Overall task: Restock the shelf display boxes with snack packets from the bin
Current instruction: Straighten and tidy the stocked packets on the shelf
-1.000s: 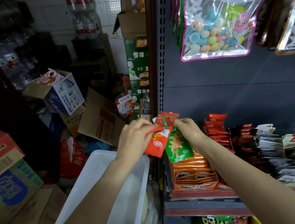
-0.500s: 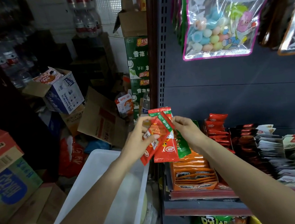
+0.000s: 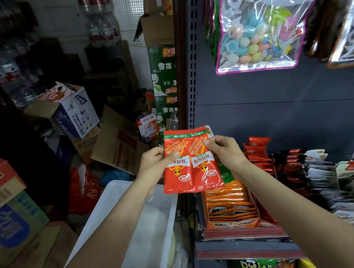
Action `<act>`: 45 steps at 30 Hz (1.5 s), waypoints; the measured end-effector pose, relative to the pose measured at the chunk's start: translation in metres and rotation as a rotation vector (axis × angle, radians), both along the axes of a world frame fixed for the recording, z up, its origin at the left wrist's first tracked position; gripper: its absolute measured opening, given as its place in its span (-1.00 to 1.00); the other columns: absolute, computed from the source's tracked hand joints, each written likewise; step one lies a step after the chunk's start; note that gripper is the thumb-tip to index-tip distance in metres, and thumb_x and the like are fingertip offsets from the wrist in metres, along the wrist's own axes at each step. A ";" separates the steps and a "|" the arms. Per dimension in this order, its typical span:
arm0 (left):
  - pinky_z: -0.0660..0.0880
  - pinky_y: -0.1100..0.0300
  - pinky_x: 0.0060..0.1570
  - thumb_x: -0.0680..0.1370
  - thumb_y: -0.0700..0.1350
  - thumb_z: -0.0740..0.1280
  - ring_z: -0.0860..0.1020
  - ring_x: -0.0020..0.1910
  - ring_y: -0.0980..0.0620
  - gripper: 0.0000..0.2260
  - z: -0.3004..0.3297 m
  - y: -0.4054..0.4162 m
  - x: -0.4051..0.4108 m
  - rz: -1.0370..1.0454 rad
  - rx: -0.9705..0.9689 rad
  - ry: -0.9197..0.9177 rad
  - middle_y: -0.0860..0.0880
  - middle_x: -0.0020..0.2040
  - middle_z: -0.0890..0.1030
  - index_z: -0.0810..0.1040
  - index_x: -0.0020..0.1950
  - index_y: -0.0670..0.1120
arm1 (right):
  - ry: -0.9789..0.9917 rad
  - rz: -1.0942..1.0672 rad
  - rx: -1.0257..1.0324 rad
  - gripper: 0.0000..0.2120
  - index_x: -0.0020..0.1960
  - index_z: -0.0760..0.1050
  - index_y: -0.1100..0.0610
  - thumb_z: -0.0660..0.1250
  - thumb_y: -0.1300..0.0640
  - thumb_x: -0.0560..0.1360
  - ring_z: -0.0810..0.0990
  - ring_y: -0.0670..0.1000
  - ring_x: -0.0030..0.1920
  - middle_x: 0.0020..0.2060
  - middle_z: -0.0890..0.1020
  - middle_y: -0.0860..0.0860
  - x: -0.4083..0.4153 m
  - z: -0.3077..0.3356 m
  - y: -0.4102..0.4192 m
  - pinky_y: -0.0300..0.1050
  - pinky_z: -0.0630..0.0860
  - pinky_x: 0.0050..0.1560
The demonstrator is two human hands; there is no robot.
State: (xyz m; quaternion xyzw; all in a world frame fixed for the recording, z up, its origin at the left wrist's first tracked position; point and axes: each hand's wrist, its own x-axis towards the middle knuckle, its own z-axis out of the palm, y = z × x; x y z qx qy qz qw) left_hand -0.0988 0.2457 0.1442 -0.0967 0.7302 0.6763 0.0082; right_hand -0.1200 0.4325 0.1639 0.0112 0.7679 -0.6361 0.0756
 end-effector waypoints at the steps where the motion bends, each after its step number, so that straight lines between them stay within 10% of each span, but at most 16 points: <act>1: 0.56 0.20 -0.27 0.47 -0.07 0.42 0.64 -0.20 0.08 -0.82 0.001 0.001 0.000 -0.009 0.001 -0.008 -0.04 -0.14 0.66 0.51 -0.03 -0.10 | 0.015 -0.003 0.010 -0.78 -0.19 0.41 0.15 0.25 0.05 0.57 0.65 -0.03 -0.23 -0.20 0.64 0.02 0.000 -0.001 -0.001 -0.24 0.55 -0.28; 12: 0.57 0.21 -0.31 0.47 -0.09 0.42 0.63 -0.18 0.07 -0.73 0.006 0.016 0.002 -0.036 0.076 -0.069 -0.08 -0.07 0.64 0.42 0.06 -0.12 | 0.081 0.022 -0.002 -0.76 -0.26 0.42 0.14 0.26 0.11 0.57 0.64 -0.12 -0.37 -0.28 0.64 0.01 0.011 -0.005 -0.011 -0.35 0.48 -0.42; 23: 0.54 0.23 -0.34 0.49 -0.23 0.40 0.58 -0.22 0.10 -0.86 0.002 0.031 -0.002 0.237 0.373 -0.062 -0.12 -0.01 0.60 0.47 -0.02 -0.13 | -0.025 0.051 0.231 -0.50 0.00 0.58 0.36 0.32 -0.12 0.48 0.63 0.13 0.01 -0.03 0.67 0.19 0.030 -0.003 0.004 -0.12 0.46 0.02; 29: 0.55 0.02 0.02 0.49 -0.24 0.38 0.57 0.07 -0.07 -0.74 0.000 0.069 -0.005 0.184 0.624 -0.122 -0.17 0.15 0.58 0.45 0.15 -0.15 | -0.001 -0.064 0.178 -0.77 -0.11 0.58 0.27 0.37 0.07 0.49 0.65 0.12 -0.17 -0.16 0.68 0.17 0.041 -0.011 0.031 0.04 0.56 -0.05; 31: 0.51 0.03 0.05 0.43 -0.19 0.47 0.55 0.11 -0.08 -0.65 0.000 0.082 -0.005 0.177 0.395 -0.092 -0.14 0.15 0.57 0.41 0.12 -0.12 | 0.089 -0.115 0.273 -0.89 -0.14 0.55 0.18 0.36 0.15 0.50 0.63 0.04 -0.21 -0.23 0.66 0.06 0.037 -0.012 0.051 -0.04 0.55 -0.15; 35: 0.20 -0.06 0.39 0.28 0.09 0.55 0.10 0.49 -0.15 0.06 0.000 0.104 -0.016 0.149 -0.797 0.237 -0.14 0.52 0.07 -0.08 0.54 -0.02 | 0.233 -0.066 0.653 -0.88 0.01 0.56 0.17 0.33 0.15 0.52 0.62 0.06 -0.10 -0.11 0.67 0.06 0.025 -0.009 0.100 -0.09 0.50 -0.15; 37: 0.07 0.05 0.44 0.37 0.03 0.49 0.05 0.51 -0.07 -0.04 0.006 0.122 -0.027 -0.117 -1.105 0.525 -0.06 0.55 0.02 -0.11 0.55 0.05 | 0.290 -0.018 0.801 -0.91 -0.02 0.54 0.12 0.32 0.12 0.52 0.61 0.12 -0.07 -0.11 0.66 0.06 0.018 -0.008 0.124 -0.02 0.51 -0.11; 40: 0.15 0.11 0.41 0.50 -0.11 0.39 0.22 0.46 -0.01 -0.37 0.015 0.153 -0.043 -0.551 -1.096 0.465 -0.03 0.47 0.28 0.18 0.50 0.04 | 0.310 0.036 0.846 -0.91 -0.08 0.52 0.12 0.33 0.09 0.49 0.60 0.15 -0.08 -0.15 0.66 0.05 0.007 -0.008 0.157 0.06 0.52 -0.08; 45: 0.36 0.13 0.20 0.50 -0.12 0.39 0.42 0.30 -0.03 -0.47 0.011 0.193 -0.058 -0.473 -1.085 0.378 -0.03 0.33 0.45 0.30 0.44 -0.07 | 0.211 0.180 0.628 -0.78 0.04 0.56 0.10 0.46 0.14 0.41 0.62 0.04 -0.07 -0.07 0.66 0.04 -0.009 -0.005 0.204 0.02 0.53 0.04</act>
